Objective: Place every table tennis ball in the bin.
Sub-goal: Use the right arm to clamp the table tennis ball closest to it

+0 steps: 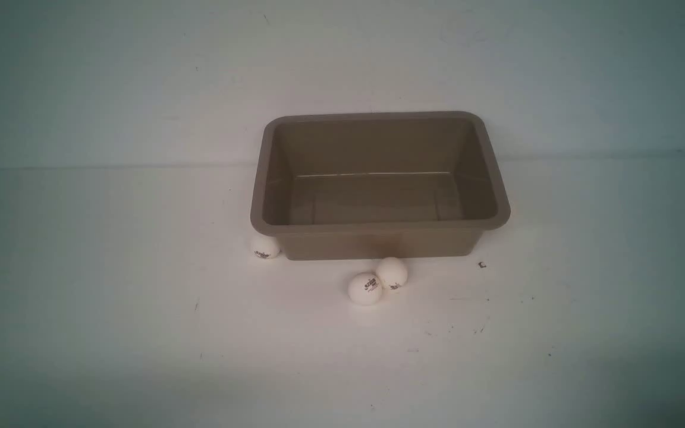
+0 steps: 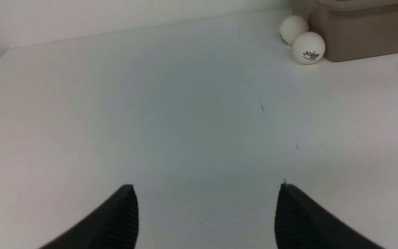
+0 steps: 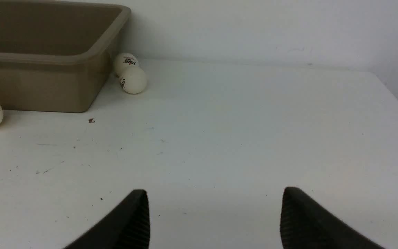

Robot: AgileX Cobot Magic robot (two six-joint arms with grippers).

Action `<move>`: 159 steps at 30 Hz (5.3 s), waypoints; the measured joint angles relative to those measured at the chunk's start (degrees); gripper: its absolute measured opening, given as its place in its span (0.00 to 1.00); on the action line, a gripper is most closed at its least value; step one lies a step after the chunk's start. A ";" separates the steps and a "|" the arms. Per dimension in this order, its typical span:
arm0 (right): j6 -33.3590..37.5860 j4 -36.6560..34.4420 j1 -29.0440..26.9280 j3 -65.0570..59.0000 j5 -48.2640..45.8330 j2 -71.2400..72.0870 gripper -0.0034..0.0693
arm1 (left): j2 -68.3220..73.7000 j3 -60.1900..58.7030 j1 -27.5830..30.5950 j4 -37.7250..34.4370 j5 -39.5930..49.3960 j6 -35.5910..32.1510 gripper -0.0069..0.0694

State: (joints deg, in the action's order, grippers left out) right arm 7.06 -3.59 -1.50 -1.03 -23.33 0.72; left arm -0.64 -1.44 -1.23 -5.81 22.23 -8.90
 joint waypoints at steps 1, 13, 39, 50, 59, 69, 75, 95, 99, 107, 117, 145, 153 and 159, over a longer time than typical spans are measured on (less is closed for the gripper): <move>0.00 0.00 0.00 0.00 0.00 0.00 0.68 | 0.00 0.00 0.00 0.00 0.00 0.00 0.72; 0.00 0.00 0.00 0.00 0.00 0.00 0.68 | 0.00 0.00 0.00 0.00 0.00 0.00 0.72; 2.00 3.96 0.00 -0.01 0.30 0.00 0.68 | 0.00 0.00 0.00 0.00 0.00 0.00 0.72; 2.33 5.34 0.00 -0.06 0.36 0.00 0.68 | 0.00 0.00 0.00 0.00 0.00 0.00 0.72; -2.95 3.59 0.00 0.04 3.21 0.00 0.68 | 0.00 0.00 0.00 0.00 0.00 0.00 0.72; -8.61 3.00 0.00 20.05 -7.59 0.00 0.68 | 0.00 0.00 0.00 0.00 0.00 0.00 0.72; -10.69 0.85 0.00 30.16 -15.43 0.00 0.68 | 0.00 0.00 0.00 0.00 0.00 0.00 0.72; -10.69 -9.76 0.00 34.50 -21.26 0.00 0.68 | 0.00 0.00 0.00 0.00 0.00 0.00 0.72; -10.69 -9.88 0.00 34.50 -20.35 0.00 0.68 | 0.00 0.00 0.00 0.00 0.00 0.00 0.72; -10.51 -9.69 0.00 34.50 -19.75 0.00 0.68 | 0.00 0.00 0.00 0.00 0.00 0.00 0.72; -10.50 -9.69 0.00 34.50 -24.33 0.00 0.68 | 0.00 -0.05 0.00 -3.54 -1.02 -0.19 0.72; -0.44 -13.57 0.00 34.50 -24.45 0.00 0.68 | 6.68 18.52 0.00 -32.57 3.67 -13.40 0.72; 10.38 -21.28 0.00 35.67 -26.53 -7.49 0.68 | 17.82 28.34 0.00 -28.40 18.25 -14.93 0.72; 14.52 -22.20 0.00 40.63 -30.64 -21.87 0.68 | 19.55 29.87 0.00 -28.21 21.10 -14.93 0.72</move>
State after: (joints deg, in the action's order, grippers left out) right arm 21.58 -25.79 -1.50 39.60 -53.97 -21.16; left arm 18.91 28.44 -1.23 -34.03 43.32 -23.83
